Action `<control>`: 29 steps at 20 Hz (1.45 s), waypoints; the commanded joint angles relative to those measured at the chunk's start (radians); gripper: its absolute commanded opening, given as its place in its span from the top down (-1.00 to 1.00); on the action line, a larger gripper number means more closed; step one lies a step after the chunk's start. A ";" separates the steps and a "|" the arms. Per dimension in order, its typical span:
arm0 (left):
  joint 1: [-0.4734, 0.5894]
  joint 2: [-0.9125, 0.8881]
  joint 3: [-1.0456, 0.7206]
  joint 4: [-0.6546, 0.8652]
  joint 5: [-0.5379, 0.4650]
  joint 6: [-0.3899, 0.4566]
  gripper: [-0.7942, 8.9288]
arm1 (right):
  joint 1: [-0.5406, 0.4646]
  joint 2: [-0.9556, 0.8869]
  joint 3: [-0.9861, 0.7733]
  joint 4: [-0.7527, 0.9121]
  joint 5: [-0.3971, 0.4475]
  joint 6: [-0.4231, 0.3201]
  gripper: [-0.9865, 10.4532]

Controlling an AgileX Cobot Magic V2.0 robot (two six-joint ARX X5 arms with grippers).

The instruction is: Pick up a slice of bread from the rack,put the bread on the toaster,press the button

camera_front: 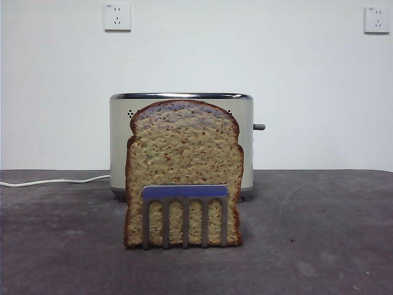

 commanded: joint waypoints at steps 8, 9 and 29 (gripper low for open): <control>-0.291 0.282 0.170 -0.027 -0.111 0.182 -0.54 | 0.003 0.018 0.003 0.003 -0.001 0.006 -0.20; -0.349 0.337 0.193 -0.043 -0.154 0.217 -0.54 | 0.003 0.020 0.003 0.003 -0.001 0.006 -0.20; -0.621 0.900 0.213 -0.019 -0.475 0.447 0.10 | 0.003 0.050 0.003 0.003 -0.001 0.014 -0.16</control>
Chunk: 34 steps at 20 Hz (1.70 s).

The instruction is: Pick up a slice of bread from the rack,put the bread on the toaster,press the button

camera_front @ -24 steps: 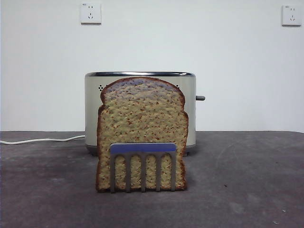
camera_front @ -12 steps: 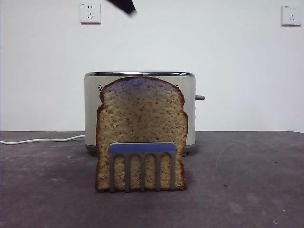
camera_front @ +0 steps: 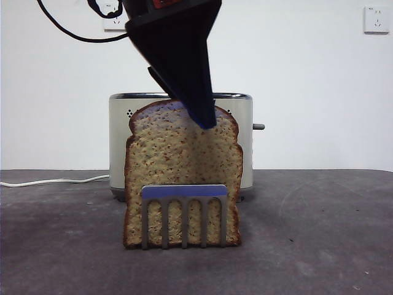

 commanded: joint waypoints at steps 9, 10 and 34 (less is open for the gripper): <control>0.005 -0.006 0.001 -0.003 -0.002 0.008 0.85 | 0.003 0.000 0.002 0.002 -0.001 0.016 -0.15; 0.005 -0.010 0.008 -0.005 -0.020 0.008 0.85 | 0.003 0.000 0.002 0.002 -0.001 0.016 -0.14; 0.299 -0.041 0.523 0.048 -0.074 0.447 0.86 | 0.003 0.150 0.002 0.002 -0.002 0.032 0.84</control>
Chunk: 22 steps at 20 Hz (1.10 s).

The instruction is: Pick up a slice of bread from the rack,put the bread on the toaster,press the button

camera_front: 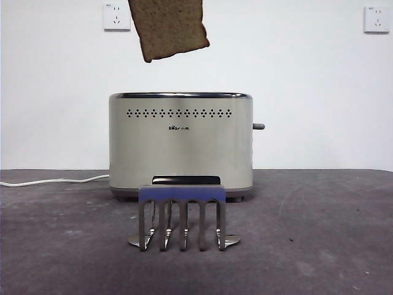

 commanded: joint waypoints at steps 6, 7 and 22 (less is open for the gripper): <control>0.034 0.077 0.001 -0.014 0.068 0.177 0.86 | 0.003 0.045 0.002 0.002 -0.002 0.010 0.84; 0.038 0.088 0.001 -0.014 0.083 0.177 0.86 | 0.003 0.047 0.002 0.002 -0.002 0.010 0.84; 0.091 0.211 0.001 -0.006 0.140 0.174 0.86 | 0.003 0.054 0.002 0.003 -0.002 0.001 0.84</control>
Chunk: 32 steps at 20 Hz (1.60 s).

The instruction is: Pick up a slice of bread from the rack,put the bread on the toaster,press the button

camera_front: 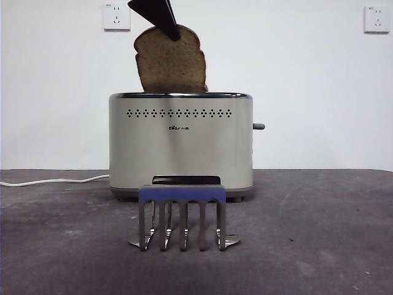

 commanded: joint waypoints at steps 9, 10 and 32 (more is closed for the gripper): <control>0.032 0.173 0.001 0.159 0.008 -0.090 0.77 | 0.003 0.007 0.002 0.008 -0.001 -0.016 0.84; 0.032 0.173 0.001 0.189 0.008 -0.114 0.61 | 0.003 0.013 0.002 0.018 -0.001 -0.016 0.84; 0.031 -0.213 0.001 0.062 -0.045 -0.709 0.16 | -0.007 0.574 0.002 0.881 -0.212 0.283 0.85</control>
